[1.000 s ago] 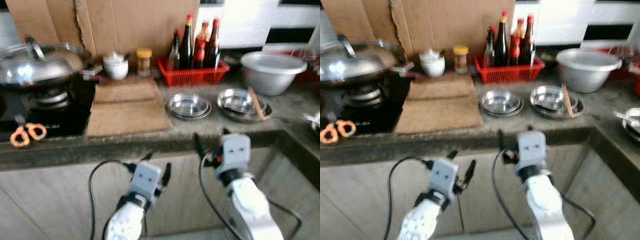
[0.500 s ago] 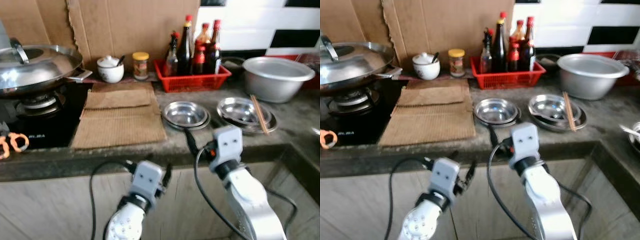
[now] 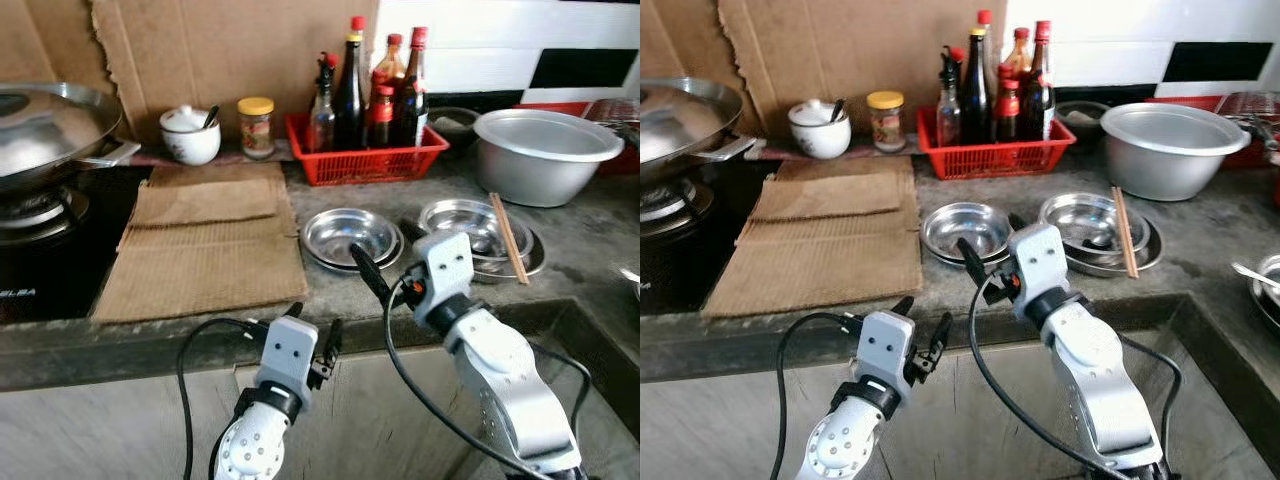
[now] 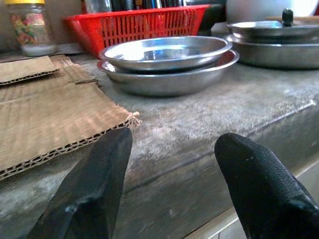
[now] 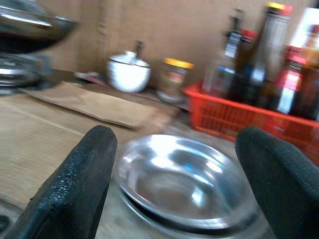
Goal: Kitchen organization
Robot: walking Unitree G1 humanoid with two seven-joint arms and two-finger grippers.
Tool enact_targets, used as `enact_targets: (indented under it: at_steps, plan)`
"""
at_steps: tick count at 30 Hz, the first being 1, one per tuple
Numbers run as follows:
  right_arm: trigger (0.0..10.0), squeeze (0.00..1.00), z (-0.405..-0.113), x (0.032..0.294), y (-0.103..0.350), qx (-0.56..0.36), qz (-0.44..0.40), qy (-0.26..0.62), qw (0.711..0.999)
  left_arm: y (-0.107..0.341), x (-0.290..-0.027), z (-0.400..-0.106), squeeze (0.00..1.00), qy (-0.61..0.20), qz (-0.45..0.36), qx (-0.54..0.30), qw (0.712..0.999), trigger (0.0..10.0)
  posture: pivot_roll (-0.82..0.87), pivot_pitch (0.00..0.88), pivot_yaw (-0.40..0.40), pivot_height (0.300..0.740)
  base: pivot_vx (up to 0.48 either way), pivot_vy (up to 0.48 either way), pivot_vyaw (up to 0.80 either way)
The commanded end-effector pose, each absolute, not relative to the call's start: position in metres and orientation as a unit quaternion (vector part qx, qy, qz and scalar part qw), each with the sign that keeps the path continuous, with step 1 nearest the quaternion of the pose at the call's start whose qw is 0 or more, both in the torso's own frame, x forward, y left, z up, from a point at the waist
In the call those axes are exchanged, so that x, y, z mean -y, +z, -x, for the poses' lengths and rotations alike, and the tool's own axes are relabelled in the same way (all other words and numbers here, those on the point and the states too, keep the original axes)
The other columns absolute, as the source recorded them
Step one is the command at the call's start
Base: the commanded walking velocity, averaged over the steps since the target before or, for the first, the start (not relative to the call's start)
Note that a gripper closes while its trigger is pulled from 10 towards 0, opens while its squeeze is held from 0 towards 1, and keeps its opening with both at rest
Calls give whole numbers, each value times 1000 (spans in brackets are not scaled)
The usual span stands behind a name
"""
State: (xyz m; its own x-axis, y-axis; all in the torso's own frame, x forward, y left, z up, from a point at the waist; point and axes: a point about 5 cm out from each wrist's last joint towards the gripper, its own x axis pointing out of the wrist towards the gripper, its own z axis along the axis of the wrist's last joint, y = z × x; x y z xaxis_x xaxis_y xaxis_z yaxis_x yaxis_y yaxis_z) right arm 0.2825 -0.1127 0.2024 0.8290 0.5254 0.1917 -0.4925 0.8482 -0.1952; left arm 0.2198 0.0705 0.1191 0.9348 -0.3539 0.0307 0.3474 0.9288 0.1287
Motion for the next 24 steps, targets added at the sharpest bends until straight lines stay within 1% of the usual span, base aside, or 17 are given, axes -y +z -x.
enact_targets:
  at_steps: [1, 3, 4, 5, 6, 10, 11, 13, 15, 19, 22, 24]
  plan:
    - [10000, 0, -291, 116, 210, 115, 74, 284, 949, 118, -68, -218, 0, -182, -65, 21, 981, 10000, 189, 0, -62, 740, 0, 0, 0]
    - [10000, 0, -293, 116, 210, 113, 78, 286, 948, 119, -68, -218, 0, -182, -64, 22, 981, 10000, 189, 0, -61, 740, 0, 0, 0]
    - [10000, 0, -303, 116, 211, 96, 98, 293, 946, 119, -68, -218, 0, -181, -64, 22, 981, 10000, 191, 1, -69, 740, 0, 0, 0]
    - [10000, 0, -303, 116, 211, 96, 98, 293, 946, 119, -68, -218, 0, -181, -64, 22, 981, 10000, 191, 1, -69, 740, 0, 0, 0]
    - [10000, 0, -312, 114, 211, 78, 120, 305, 941, 119, -68, -217, 0, -181, -65, 21, 981, 10000, 194, 4, -73, 740, 0, 0, 0]
    - [10000, 0, -323, 110, 209, 41, 156, 334, 929, 119, -68, -217, 0, -179, -64, 21, 982, 10000, 197, 12, -80, 740, 0, 0, 0]
    - [10000, 0, -327, 108, 209, 27, 172, 349, 921, 119, -67, -216, 0, -178, -64, 21, 982, 10000, 198, 14, -84, 740, 0, 0, 0]
    - [10000, 0, -331, 106, 210, 21, 185, 355, 916, 119, -67, -216, 0, -177, -63, 21, 982, 10000, 199, 16, -86, 740, 0, 0, 0]
    - [10000, 0, -335, 104, 210, 5, 207, 371, 905, 119, -67, -216, 0, -176, -63, 20, 982, 10000, 199, 17, -90, 740, 0, 0, 0]
    - [10000, 0, -342, 101, 211, -20, 218, 390, 894, 118, -67, -215, 0, -175, -63, 19, 982, 10000, 202, 19, -94, 740, 0, 0, 0]
    - [10000, 0, -347, 99, 210, -43, 247, 404, 880, 118, -66, -215, 0, -174, -63, 18, 983, 10000, 202, 18, -98, 740, 0, 0, 0]
    - [10000, 0, -348, 99, 210, -46, 248, 404, 879, 118, -66, -215, 0, -174, -63, 18, 983, 10000, 202, 18, -98, 740, 0, 0, 0]
